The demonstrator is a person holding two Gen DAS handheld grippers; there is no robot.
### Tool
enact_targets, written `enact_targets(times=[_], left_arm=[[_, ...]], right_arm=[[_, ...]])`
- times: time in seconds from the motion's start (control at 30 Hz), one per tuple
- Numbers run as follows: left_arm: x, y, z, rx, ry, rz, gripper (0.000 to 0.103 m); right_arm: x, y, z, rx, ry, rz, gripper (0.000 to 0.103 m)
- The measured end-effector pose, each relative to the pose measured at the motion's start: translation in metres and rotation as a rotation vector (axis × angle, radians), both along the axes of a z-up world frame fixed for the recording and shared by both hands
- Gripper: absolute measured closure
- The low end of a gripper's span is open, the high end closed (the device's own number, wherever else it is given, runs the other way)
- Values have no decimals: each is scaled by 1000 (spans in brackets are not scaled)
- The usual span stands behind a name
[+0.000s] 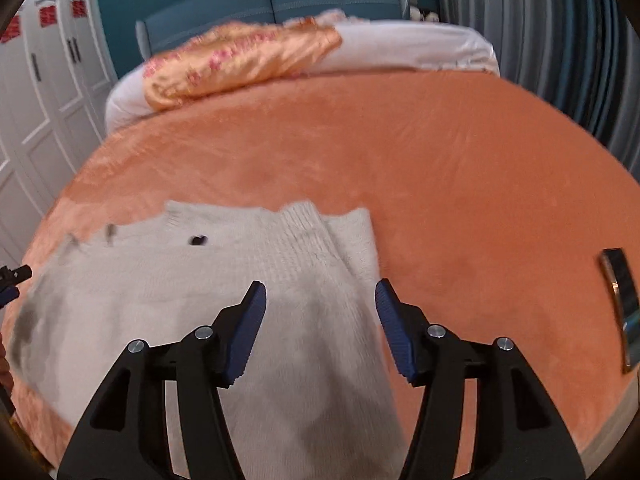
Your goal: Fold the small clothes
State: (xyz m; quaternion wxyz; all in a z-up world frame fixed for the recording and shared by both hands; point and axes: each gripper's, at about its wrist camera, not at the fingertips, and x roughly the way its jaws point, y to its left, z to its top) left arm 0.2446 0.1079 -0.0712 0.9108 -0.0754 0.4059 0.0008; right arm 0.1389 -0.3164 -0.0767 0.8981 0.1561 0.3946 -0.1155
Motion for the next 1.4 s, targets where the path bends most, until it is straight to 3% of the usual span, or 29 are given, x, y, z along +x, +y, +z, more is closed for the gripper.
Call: enact_targets(times=[0.03,0.07,0.1,0.13,0.2,0.27,0.33,0.4,0.47,0.53,0.6,0.73,0.83,0.93,0.97,1.03,1.1,1.23,1.33,1.37,1.4], left_arm=[[8,0,-9,-3,22,9,38],[10,0,-15,-10,33,7,69],[15,2,-22,-32,61,-7,88],[18,4,-26,-49,79,-8,103],[10,11,-20,-76,32,14,103],[1,16,-6,-30,-45,47,103],[1,24,-3,-19,-67,92,103],[13,33,-17,-16,-16,114,103],[18,40,-34,-34,58,125,103],[10,46,-26,-81,39,117,103],[-1,45,-13,-79,2,93,101],[-14,38,-2,-80,0,32,68],[-30,28,-6,-48,10,0,61],[-42,22,-25,16,65,-29,61],[-46,21,-33,52,82,-22,61],[-57,24,-45,122,79,-13,61],[-67,26,-44,172,61,-6,62],[-73,29,-46,174,64,2,62],[-74,27,-46,175,67,20,62],[-75,27,-44,174,70,24,62],[-78,26,-41,168,73,29,62]], right_arm=[[11,-2,-11,19,41,8,54],[16,-2,-17,29,65,17,84],[20,-2,-18,47,75,37,98],[19,-2,-11,56,46,48,97],[6,-1,21,29,-95,50,97],[-5,-5,52,27,-226,27,97],[-4,-11,57,25,-258,0,97],[19,-19,25,2,-120,-14,97],[44,-26,-29,7,96,-25,97],[38,-22,-29,20,73,-37,95],[20,-13,-5,-20,0,-46,93],[-16,12,29,-70,-93,-16,92],[-37,42,38,-36,-120,109,92],[-45,85,18,-29,-47,265,92],[-44,98,-4,-27,17,311,92],[-46,107,-31,-35,103,330,92],[-56,114,-26,-59,89,334,92],[-67,125,7,-2,-3,350,92],[-52,154,-17,-9,61,415,92],[-49,161,-33,-46,105,428,92],[-53,166,-31,-88,85,431,92]])
